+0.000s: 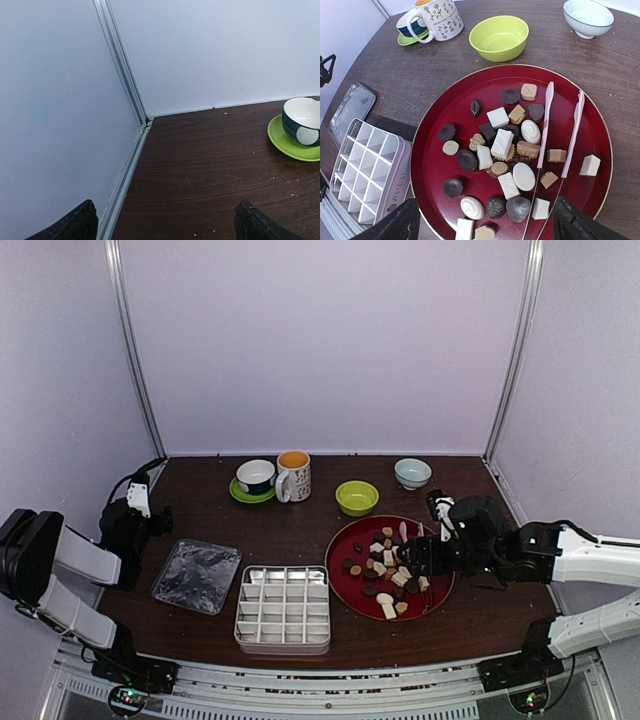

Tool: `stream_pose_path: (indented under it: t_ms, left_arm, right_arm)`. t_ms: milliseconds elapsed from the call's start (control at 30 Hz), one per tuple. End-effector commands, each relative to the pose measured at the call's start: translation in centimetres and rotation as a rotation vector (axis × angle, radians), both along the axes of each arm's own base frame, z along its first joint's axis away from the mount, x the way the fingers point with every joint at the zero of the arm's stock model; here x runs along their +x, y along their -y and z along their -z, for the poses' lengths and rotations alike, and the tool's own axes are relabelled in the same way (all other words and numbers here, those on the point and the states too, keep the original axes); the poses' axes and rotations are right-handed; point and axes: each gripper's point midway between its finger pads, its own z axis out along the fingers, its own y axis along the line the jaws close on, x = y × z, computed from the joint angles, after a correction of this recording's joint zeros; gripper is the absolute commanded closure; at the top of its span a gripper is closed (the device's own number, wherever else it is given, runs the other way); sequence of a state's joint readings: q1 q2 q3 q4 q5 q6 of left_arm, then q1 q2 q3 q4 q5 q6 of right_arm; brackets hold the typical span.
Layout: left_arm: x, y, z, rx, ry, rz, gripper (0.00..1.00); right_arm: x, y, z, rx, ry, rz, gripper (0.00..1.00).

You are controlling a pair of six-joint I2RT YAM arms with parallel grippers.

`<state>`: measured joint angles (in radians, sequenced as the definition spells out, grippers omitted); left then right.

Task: Pack the chocolate
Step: Place the box lid at the corner of the board, then move the clamp to the plate.

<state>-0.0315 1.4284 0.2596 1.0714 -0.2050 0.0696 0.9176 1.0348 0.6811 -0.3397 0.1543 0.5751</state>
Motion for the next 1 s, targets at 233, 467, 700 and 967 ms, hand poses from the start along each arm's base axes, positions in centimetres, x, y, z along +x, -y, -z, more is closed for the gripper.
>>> stream_pose_path:
  t_ms: [233, 467, 700, 967]
  left_arm:
    - [0.4, -0.4, -1.2, -0.002, 0.039, -0.015, 0.02]
    - [0.4, -0.4, -1.2, -0.002, 0.039, -0.015, 0.02]
    - [0.4, -0.4, -1.2, -0.002, 0.039, -0.015, 0.02]
    - [0.4, -0.4, -1.2, -0.002, 0.038, -0.014, 0.02]
  right_arm:
    - [-0.4, 0.5, 2.2, 0.010, -0.062, 0.039, 0.08]
    - [-0.4, 1.3, 3.8, -0.030, -0.102, 0.087, 0.18]
    - [1.0, 2.1, 6.2, -0.101, -0.173, 0.171, 0.28]
    - [3.1, 3.5, 7.8, -0.223, -0.217, 0.209, 0.33]
